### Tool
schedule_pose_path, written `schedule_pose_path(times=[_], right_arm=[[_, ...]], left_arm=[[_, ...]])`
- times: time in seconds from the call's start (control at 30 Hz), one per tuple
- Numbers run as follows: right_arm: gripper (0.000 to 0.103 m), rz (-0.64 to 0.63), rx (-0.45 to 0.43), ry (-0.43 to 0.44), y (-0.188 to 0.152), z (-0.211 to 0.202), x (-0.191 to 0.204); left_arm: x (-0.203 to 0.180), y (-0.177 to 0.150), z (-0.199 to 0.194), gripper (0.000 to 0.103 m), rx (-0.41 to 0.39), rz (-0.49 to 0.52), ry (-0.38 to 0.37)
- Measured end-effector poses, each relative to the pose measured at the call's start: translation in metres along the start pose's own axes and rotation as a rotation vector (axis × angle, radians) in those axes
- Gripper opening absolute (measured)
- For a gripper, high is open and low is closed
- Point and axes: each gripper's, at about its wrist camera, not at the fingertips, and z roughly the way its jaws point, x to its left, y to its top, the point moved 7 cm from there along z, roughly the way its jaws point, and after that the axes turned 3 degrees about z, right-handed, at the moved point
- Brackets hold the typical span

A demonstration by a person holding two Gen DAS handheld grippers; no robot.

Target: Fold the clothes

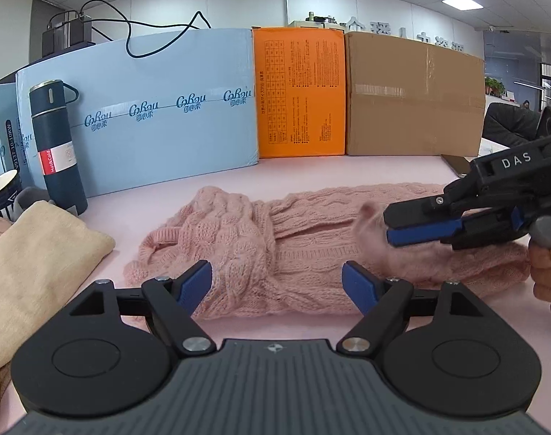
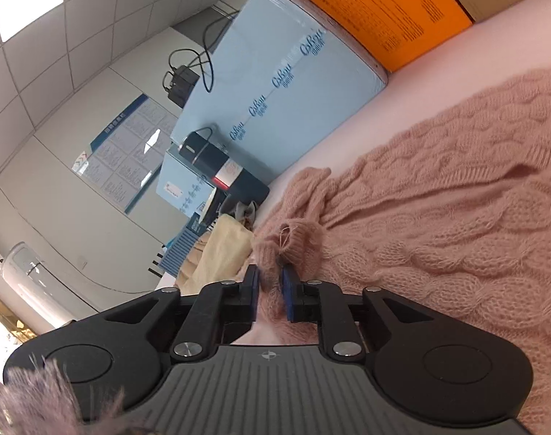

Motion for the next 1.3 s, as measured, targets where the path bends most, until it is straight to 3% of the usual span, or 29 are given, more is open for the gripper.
schedule_pose_path(times=[0.03, 0.07, 0.2, 0.27, 0.3, 0.4, 0.47, 0.53, 0.57, 0.6, 0.7, 0.87, 0.97, 1.13, 1.3], right_arm=[[0.047, 0.022, 0.007, 0.001, -0.002, 0.001, -0.004], [0.055, 0.038, 0.005, 0.006, -0.004, 0.001, -0.006], [0.058, 0.056, -0.047, 0.061, -0.001, -0.017, -0.001], [0.074, 0.048, -0.099, 0.088, 0.004, -0.035, 0.004], [0.077, 0.039, -0.123, 0.088, 0.006, -0.045, 0.005], [0.078, 0.034, -0.186, 0.072, 0.009, -0.074, 0.0], [0.081, 0.046, -0.22, 0.051, 0.009, -0.093, -0.007], [0.084, 0.07, -0.239, 0.029, 0.007, -0.108, -0.017], [0.084, 0.084, -0.246, 0.013, 0.005, -0.114, -0.024], [0.085, 0.095, -0.251, 0.001, 0.003, -0.119, -0.029], [0.086, 0.125, -0.271, -0.006, -0.002, -0.129, -0.043], [0.088, 0.135, -0.31, 0.046, -0.002, -0.134, -0.047], [0.095, 0.083, -0.307, 0.102, 0.001, -0.131, -0.031], [0.097, 0.054, -0.257, 0.127, 0.001, -0.113, -0.017], [0.095, 0.182, -0.175, 0.058, -0.007, -0.085, -0.038]], left_arm=[[-0.001, 0.001, -0.001, 0.079, -0.006, 0.006, -0.008], [-0.002, 0.003, -0.003, 0.08, -0.012, 0.012, -0.017], [-0.017, 0.016, 0.002, 0.081, -0.028, 0.064, -0.031], [-0.027, 0.024, 0.008, 0.081, -0.025, 0.093, -0.045], [-0.033, 0.027, 0.013, 0.081, -0.019, 0.107, -0.057], [-0.048, 0.032, 0.036, 0.081, 0.029, 0.138, -0.078], [-0.053, 0.029, 0.057, 0.08, 0.109, 0.117, -0.094], [-0.057, 0.023, 0.074, 0.065, 0.189, 0.091, -0.134], [-0.06, 0.02, 0.08, 0.044, 0.226, 0.075, -0.163], [-0.062, 0.017, 0.083, 0.031, 0.243, 0.057, -0.192], [-0.064, 0.016, 0.075, 0.019, 0.212, 0.036, -0.236], [-0.059, 0.022, 0.059, 0.019, 0.184, -0.003, -0.235], [-0.052, 0.019, 0.052, 0.019, 0.205, -0.041, -0.225], [-0.043, 0.008, 0.05, 0.023, 0.261, -0.079, -0.204], [-0.034, 0.008, 0.044, 0.032, 0.243, -0.076, -0.18]])
